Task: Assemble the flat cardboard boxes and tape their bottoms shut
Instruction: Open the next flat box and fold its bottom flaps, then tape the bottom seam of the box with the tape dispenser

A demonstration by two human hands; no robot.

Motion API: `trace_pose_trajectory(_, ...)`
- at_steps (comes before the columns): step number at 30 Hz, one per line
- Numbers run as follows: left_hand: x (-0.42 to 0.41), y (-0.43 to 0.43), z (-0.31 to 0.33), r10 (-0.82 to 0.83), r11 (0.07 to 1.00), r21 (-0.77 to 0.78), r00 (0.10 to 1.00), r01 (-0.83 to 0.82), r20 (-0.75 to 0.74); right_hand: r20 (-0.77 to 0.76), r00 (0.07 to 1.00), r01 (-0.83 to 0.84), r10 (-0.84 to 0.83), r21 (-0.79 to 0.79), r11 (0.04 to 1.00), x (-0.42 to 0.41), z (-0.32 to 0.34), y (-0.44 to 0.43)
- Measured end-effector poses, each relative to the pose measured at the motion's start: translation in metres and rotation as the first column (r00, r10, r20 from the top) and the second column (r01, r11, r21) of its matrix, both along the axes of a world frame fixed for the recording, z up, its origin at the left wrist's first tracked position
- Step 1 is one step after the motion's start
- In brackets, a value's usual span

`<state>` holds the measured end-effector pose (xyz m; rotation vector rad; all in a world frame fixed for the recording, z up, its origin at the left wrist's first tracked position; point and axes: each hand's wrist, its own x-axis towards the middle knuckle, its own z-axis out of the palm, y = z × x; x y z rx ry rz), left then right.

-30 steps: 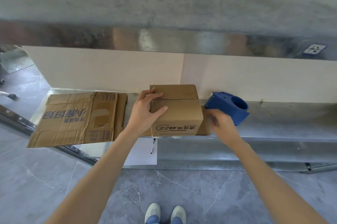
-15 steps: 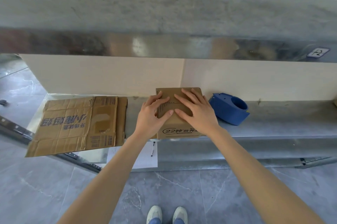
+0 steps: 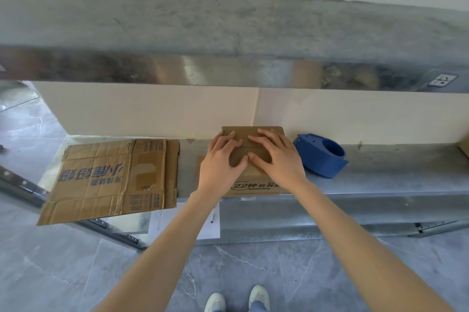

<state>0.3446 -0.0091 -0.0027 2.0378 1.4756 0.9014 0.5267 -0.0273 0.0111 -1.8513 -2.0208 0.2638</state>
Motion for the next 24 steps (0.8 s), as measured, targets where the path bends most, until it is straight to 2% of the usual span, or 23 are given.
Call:
trace_pose_trajectory(3, -0.001, -0.004, -0.006, -0.012, 1.000, 0.021, 1.000, 0.011, 0.026, 0.010, 1.000, -0.020, 0.021, -0.011, 1.000, 0.000, 0.001, 0.000)
trace_pose_trajectory(4, -0.001, -0.005, -0.007, -0.011, 1.000, 0.027, 0.999, 0.010, 0.039, -0.043, 0.998, -0.035, 0.034, -0.016, 0.999, 0.002, 0.001, 0.000)
trace_pose_trajectory(5, -0.001, -0.005, -0.007, -0.005, 0.999, 0.033, 0.999, 0.003, 0.049, -0.154, 0.987, -0.048, 0.045, -0.020, 0.999, 0.006, 0.002, -0.001)
trace_pose_trajectory(7, 0.000, -0.006, -0.006, 0.013, 0.999, 0.038, 0.998, -0.015, 0.060, -0.431, 0.902, -0.034, 0.029, -0.004, 0.999, 0.018, 0.003, -0.002)
trace_pose_trajectory(8, 0.000, -0.006, -0.006, 0.021, 0.999, 0.034, 0.998, -0.024, 0.067, -0.504, 0.864, 0.003, 0.008, 0.021, 1.000, 0.028, 0.003, -0.002)
trace_pose_trajectory(9, 0.000, -0.006, -0.006, 0.029, 0.999, 0.027, 0.997, -0.031, 0.075, -0.514, 0.857, 0.049, -0.019, 0.045, 0.998, 0.040, 0.001, -0.002)
trace_pose_trajectory(11, 0.000, -0.008, -0.005, 0.039, 0.999, 0.015, 0.995, -0.041, 0.094, -0.425, 0.901, 0.120, -0.087, 0.052, 0.991, 0.069, -0.006, 0.000)
trace_pose_trajectory(14, 0.002, -0.009, -0.005, 0.052, 0.999, 0.007, 0.991, -0.053, 0.127, -0.135, 0.977, 0.165, -0.168, -0.027, 0.986, 0.112, -0.020, 0.005)
trace_pose_trajectory(17, 0.001, -0.008, -0.004, 0.051, 0.999, -0.009, 0.986, -0.050, 0.159, 0.114, 0.980, 0.168, -0.160, -0.071, 0.983, 0.144, -0.034, 0.006)
trace_pose_trajectory(20, 0.000, -0.007, -0.005, 0.053, 0.998, -0.034, 0.978, -0.048, 0.202, 0.166, 0.975, 0.164, -0.146, -0.100, 0.981, 0.163, -0.045, 0.008)
trace_pose_trajectory(24, 0.000, -0.005, -0.005, 0.046, 0.997, -0.065, 0.969, -0.032, 0.242, 0.077, 0.994, 0.093, -0.083, -0.146, 0.985, 0.179, -0.052, 0.014)
